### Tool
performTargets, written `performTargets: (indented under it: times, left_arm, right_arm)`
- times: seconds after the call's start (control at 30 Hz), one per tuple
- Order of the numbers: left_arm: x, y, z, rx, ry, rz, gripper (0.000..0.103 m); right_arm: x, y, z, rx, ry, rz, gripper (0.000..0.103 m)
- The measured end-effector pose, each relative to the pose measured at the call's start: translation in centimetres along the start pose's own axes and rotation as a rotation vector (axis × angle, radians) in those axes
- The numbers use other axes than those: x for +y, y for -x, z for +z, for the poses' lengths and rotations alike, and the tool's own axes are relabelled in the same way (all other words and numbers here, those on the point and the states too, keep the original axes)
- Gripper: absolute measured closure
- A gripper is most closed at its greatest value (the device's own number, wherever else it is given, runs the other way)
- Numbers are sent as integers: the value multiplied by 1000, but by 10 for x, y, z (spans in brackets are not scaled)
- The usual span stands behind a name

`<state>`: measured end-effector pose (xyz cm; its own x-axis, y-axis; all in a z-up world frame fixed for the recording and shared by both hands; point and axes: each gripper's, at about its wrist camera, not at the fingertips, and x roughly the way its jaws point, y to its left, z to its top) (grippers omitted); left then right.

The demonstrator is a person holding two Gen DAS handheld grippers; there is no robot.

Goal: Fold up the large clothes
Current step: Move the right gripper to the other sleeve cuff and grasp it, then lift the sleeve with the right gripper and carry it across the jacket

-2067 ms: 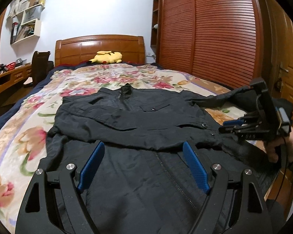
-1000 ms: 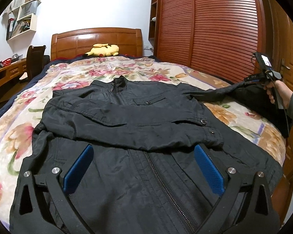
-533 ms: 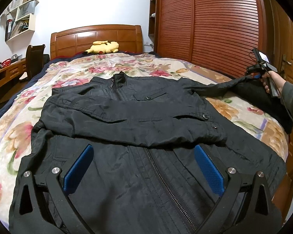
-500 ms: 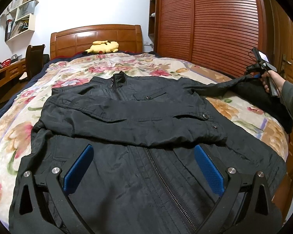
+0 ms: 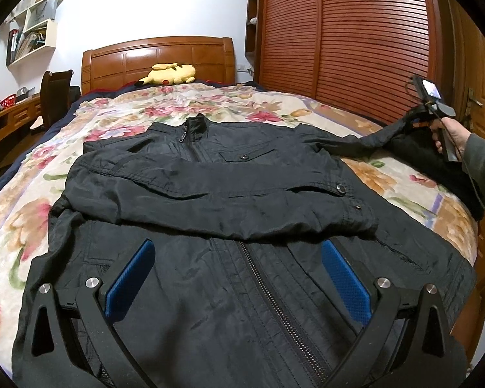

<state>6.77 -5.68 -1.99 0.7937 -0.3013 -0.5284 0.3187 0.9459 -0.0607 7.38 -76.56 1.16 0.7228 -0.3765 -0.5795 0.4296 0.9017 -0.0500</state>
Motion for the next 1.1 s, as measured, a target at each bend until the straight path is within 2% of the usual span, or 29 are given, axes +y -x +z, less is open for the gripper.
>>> performTargets:
  times: [0.33, 0.73, 0.87, 0.97, 1.1]
  left_arm:
    - [3, 5, 1, -25, 6, 12, 0]
    - [11, 25, -2, -52, 11, 21, 0]
    - [14, 33, -3, -58, 5, 27, 0]
    - [20, 37, -4, -61, 8, 36, 0]
    - [32, 47, -7, -68, 21, 56, 0]
  right_arm:
    - [70, 105, -12, -184, 200, 167, 87]
    - [158, 199, -61, -292, 445, 369, 88]
    - [170, 224, -74, -331, 501, 421, 88]
    - [164, 242, -81, -362, 513, 464, 88]
    - [164, 259, -93, -378, 527, 561, 90]
